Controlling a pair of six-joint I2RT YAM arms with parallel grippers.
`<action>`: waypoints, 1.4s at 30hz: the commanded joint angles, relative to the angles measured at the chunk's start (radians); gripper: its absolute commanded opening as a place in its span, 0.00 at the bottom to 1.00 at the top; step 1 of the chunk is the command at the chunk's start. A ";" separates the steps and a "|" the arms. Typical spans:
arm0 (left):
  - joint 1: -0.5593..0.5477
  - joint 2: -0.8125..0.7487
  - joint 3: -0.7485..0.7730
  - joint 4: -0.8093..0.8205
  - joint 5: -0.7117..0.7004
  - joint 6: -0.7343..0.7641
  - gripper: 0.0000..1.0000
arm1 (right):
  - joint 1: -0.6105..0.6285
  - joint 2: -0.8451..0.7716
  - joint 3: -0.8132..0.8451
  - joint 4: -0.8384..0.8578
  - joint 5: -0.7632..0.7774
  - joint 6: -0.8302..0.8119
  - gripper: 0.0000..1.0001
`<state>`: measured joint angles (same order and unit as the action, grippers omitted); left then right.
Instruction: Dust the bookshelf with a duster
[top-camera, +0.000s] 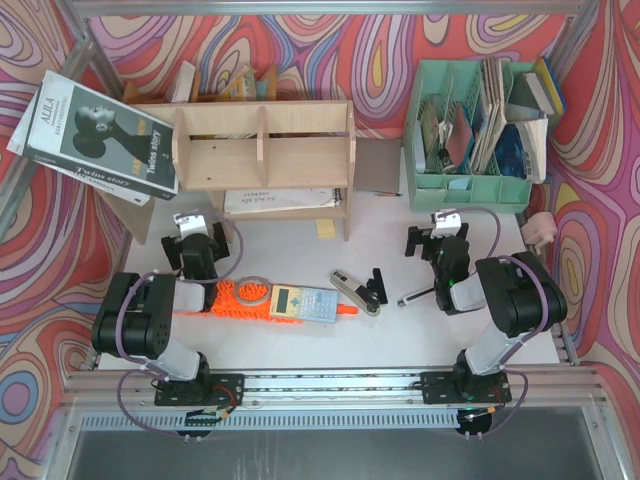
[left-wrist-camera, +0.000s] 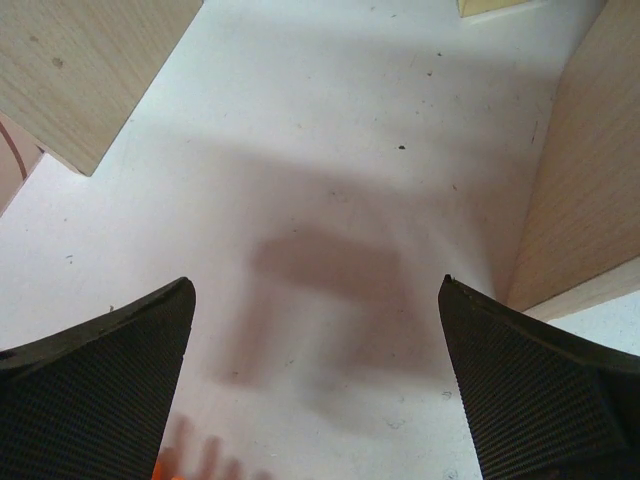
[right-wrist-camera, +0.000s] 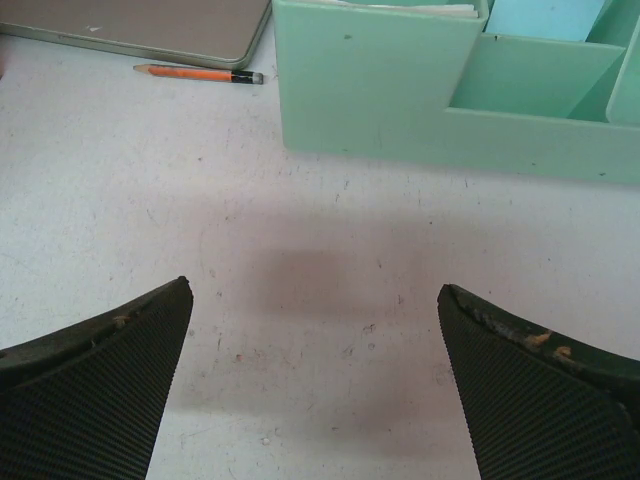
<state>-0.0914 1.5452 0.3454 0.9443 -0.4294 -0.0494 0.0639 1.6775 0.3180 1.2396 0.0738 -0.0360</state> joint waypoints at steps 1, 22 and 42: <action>0.005 -0.002 0.012 0.006 0.014 -0.013 0.98 | -0.008 0.008 0.013 0.011 0.003 0.005 0.99; 0.007 -0.034 -0.080 0.147 0.072 0.007 0.98 | -0.013 0.006 0.013 0.011 -0.003 0.004 0.99; -0.294 -0.614 -0.209 -0.051 -0.488 0.085 0.98 | 0.107 -0.271 -0.050 -0.138 0.042 -0.088 0.99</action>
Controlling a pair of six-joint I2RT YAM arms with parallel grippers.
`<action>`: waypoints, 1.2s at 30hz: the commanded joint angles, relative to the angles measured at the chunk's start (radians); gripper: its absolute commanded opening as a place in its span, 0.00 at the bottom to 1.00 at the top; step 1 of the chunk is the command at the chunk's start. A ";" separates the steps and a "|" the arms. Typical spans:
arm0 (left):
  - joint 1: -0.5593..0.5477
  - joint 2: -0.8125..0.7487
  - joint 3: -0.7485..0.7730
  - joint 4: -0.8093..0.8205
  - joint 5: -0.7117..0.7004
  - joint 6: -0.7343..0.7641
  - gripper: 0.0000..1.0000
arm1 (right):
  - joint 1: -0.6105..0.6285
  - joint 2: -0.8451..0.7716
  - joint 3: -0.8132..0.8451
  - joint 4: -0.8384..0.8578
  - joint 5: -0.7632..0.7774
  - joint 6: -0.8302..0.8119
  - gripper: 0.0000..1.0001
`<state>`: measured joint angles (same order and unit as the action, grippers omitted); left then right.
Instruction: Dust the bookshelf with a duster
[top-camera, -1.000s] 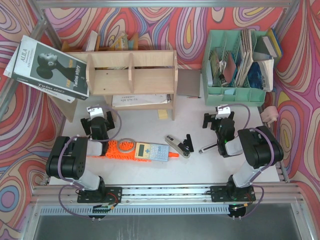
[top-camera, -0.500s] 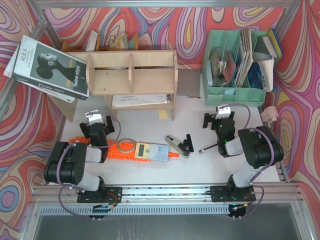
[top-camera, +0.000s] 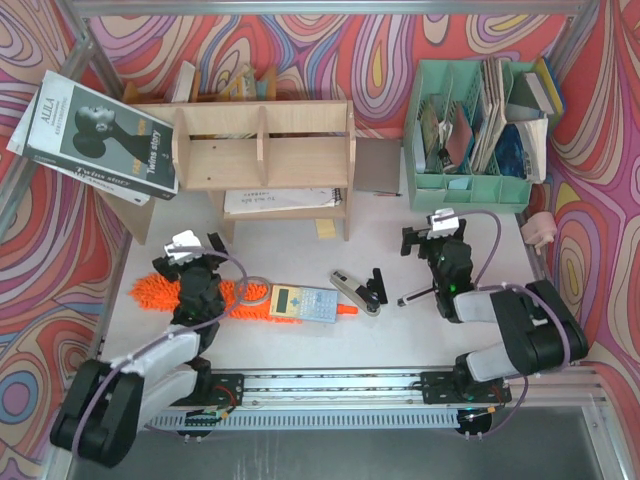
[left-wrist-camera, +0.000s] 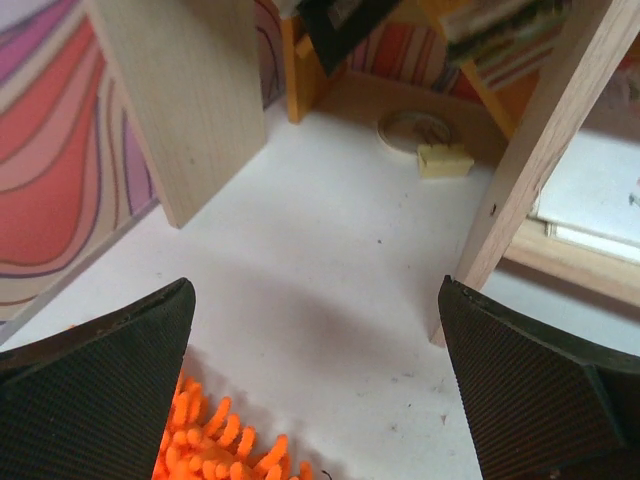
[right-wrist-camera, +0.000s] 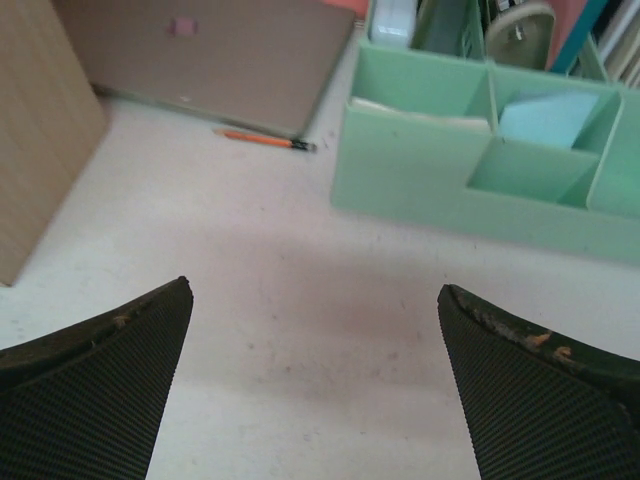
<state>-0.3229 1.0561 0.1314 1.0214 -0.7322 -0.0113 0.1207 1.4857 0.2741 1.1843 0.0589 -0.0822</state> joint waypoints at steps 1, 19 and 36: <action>-0.082 -0.175 0.017 -0.185 -0.228 0.050 0.98 | 0.061 -0.109 -0.003 -0.111 0.062 -0.044 0.99; -0.230 -0.805 0.227 -1.196 0.136 -0.436 0.99 | 0.089 -0.711 0.102 -0.845 -0.105 0.455 0.99; -0.230 -0.856 0.491 -1.813 -0.046 -0.948 0.98 | 0.220 -0.588 0.227 -1.049 -0.099 0.496 0.99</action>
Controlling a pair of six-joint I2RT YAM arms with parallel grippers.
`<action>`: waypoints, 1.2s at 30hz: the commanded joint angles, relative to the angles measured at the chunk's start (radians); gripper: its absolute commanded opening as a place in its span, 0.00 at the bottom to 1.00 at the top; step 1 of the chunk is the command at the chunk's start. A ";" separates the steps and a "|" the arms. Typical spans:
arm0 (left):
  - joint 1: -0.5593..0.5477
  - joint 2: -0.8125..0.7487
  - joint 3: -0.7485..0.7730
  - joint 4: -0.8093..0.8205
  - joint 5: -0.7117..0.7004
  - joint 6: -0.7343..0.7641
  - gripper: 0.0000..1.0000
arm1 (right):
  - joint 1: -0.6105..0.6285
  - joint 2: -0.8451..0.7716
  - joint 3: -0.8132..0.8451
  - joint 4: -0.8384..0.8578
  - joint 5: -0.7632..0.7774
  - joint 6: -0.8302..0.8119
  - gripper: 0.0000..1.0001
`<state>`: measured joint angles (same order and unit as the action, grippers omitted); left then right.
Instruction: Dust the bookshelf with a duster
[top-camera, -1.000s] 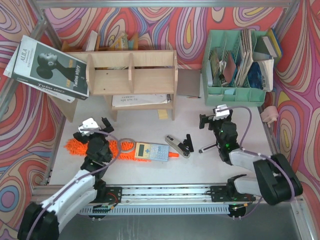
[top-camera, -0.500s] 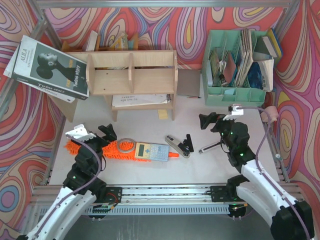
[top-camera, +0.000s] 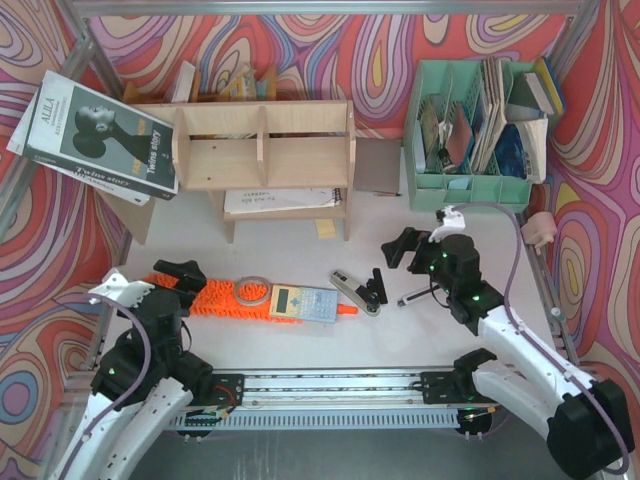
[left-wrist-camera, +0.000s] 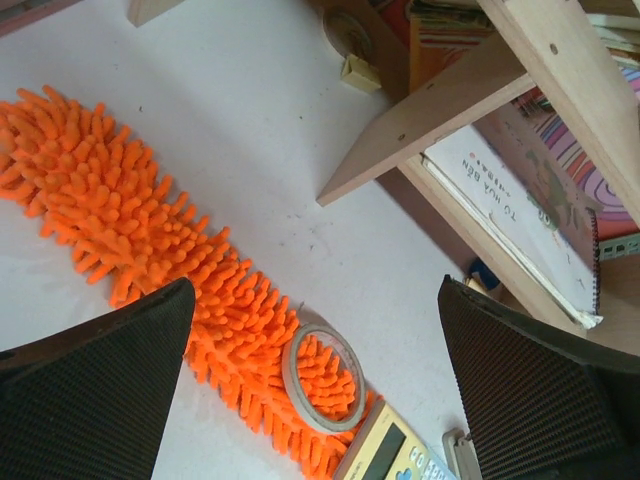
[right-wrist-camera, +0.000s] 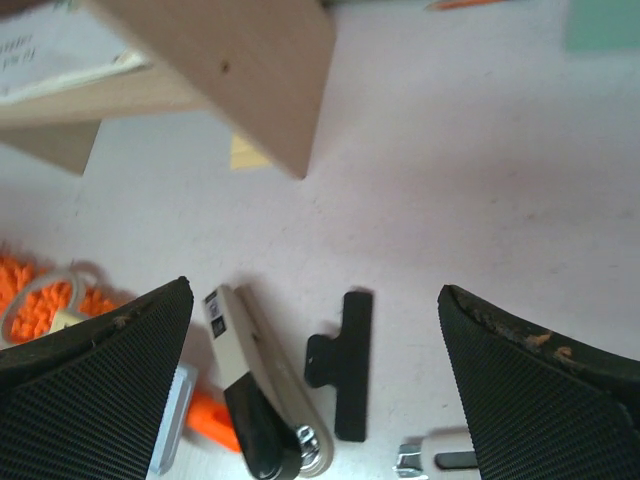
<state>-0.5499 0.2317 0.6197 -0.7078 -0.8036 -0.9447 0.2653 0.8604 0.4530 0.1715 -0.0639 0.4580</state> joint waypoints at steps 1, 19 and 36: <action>-0.002 -0.038 -0.009 -0.068 0.041 -0.005 0.99 | 0.098 0.053 0.052 -0.040 0.044 -0.050 0.99; -0.011 0.564 0.190 -0.226 0.403 -0.203 0.78 | 0.141 0.163 -0.035 0.045 0.133 -0.024 0.99; -0.012 0.689 0.060 -0.096 0.427 -0.294 0.37 | 0.141 0.225 -0.083 0.146 0.103 -0.019 0.98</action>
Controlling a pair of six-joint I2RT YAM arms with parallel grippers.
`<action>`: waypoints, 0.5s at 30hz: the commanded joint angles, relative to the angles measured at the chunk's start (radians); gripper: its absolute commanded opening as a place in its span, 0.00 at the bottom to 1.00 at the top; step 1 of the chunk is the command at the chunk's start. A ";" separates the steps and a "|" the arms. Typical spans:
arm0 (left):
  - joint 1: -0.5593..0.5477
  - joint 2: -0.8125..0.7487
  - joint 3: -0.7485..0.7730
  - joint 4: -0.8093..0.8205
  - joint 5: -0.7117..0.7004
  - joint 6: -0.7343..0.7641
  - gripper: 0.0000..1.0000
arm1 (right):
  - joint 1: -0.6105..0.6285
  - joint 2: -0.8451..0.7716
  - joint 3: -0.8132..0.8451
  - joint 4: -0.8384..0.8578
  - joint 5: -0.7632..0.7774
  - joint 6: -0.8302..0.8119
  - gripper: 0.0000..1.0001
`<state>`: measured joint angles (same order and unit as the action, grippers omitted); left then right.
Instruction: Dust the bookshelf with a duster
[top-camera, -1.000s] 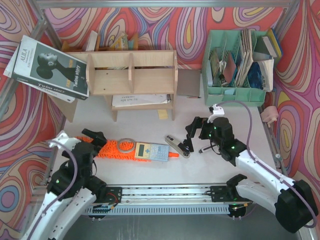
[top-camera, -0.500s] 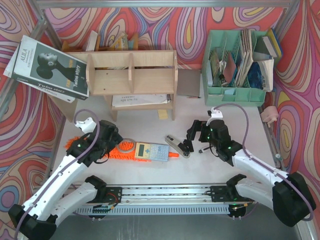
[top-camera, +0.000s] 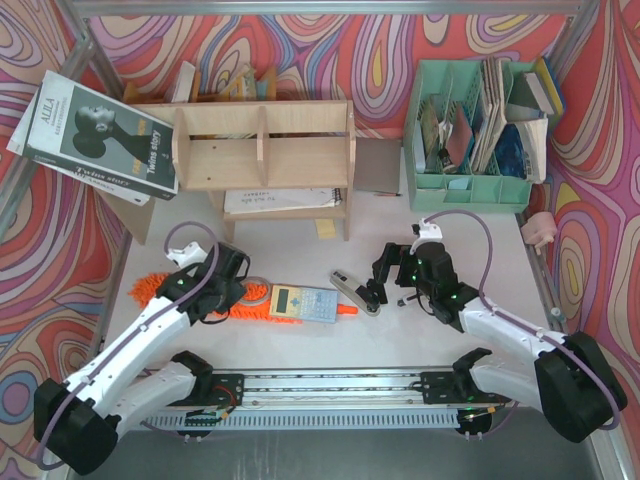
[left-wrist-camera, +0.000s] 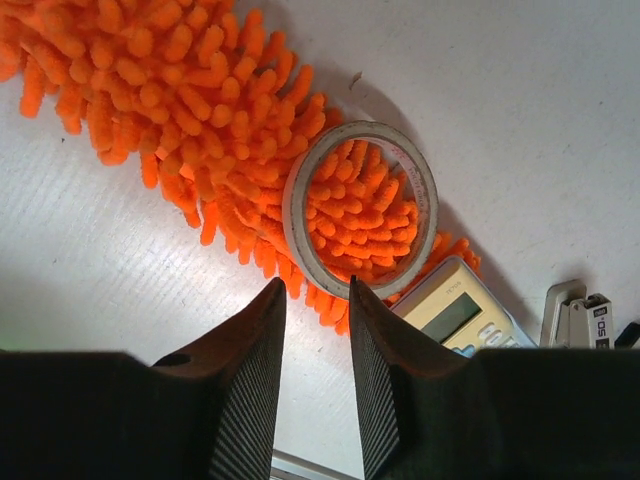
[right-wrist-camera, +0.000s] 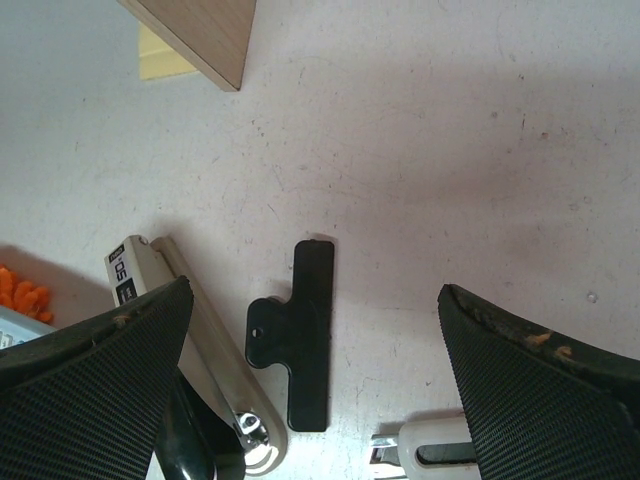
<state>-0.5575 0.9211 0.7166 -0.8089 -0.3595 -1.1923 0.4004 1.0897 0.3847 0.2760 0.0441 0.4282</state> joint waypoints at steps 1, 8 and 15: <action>-0.005 -0.003 -0.044 0.009 -0.020 -0.052 0.36 | 0.006 -0.011 -0.017 0.042 -0.004 0.010 0.98; -0.005 0.022 -0.055 0.025 -0.032 -0.051 0.39 | 0.007 -0.022 -0.023 0.043 -0.010 0.015 0.98; -0.003 0.056 -0.073 0.053 -0.041 -0.041 0.38 | 0.006 -0.032 -0.020 0.034 -0.017 0.016 0.98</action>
<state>-0.5575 0.9634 0.6701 -0.7773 -0.3759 -1.2308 0.4004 1.0843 0.3706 0.2920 0.0299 0.4355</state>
